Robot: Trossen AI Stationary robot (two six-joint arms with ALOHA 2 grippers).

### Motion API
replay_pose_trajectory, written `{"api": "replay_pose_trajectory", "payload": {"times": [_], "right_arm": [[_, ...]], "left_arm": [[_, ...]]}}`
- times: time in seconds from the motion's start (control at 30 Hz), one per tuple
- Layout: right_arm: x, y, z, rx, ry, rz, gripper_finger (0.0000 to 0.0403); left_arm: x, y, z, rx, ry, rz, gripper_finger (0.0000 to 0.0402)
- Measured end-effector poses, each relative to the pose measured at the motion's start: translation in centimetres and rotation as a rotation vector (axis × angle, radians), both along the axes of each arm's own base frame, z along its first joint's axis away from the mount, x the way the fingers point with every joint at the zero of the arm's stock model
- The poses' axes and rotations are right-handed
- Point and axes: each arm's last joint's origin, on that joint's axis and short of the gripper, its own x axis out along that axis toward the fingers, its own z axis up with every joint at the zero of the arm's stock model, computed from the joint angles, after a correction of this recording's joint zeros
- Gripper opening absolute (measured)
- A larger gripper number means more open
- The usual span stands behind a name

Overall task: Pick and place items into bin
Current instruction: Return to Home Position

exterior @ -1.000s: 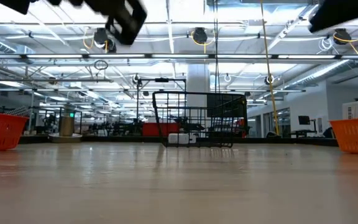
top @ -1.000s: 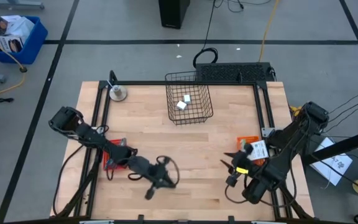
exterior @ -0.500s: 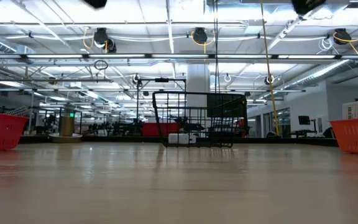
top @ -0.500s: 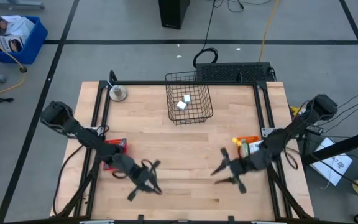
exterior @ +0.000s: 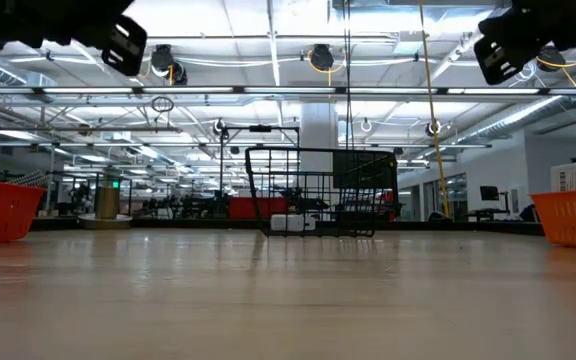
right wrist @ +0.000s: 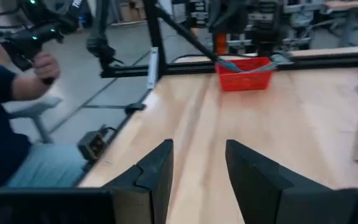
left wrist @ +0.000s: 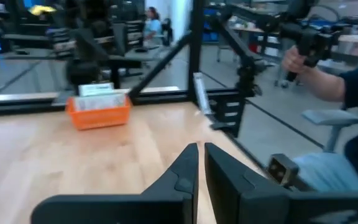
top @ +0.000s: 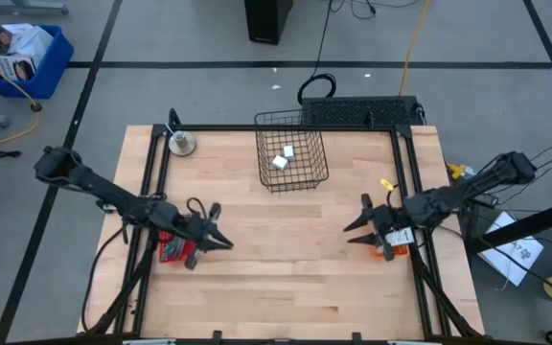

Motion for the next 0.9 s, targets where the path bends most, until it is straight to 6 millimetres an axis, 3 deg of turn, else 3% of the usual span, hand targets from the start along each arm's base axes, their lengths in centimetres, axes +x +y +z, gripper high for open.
{"api": "replay_pose_trajectory", "payload": {"times": [0.2, 0.43, 0.77, 0.9], "right_arm": [[-2.1, -1.7, 0.3, -0.069, -0.006, -0.045, 0.0141], [-4.1, -2.3, 1.0, -0.098, -0.112, 0.017, 0.0139], [-5.8, -3.2, -3.2, -0.063, -0.154, -0.043, 0.014], [-5.7, -3.3, -3.5, -0.082, -0.137, -0.031, 0.0141]], "left_arm": [[-1.7, 2.4, -0.6, -0.01, -0.041, 0.084, 0.0035], [-3.2, 4.1, -1.9, -0.016, -0.06, 0.148, 0.0035], [-5.0, 5.6, -3.3, -0.076, -0.117, 0.216, 0.0035], [-5.2, 5.7, -3.6, -0.082, -0.102, 0.218, 0.0035]]}}
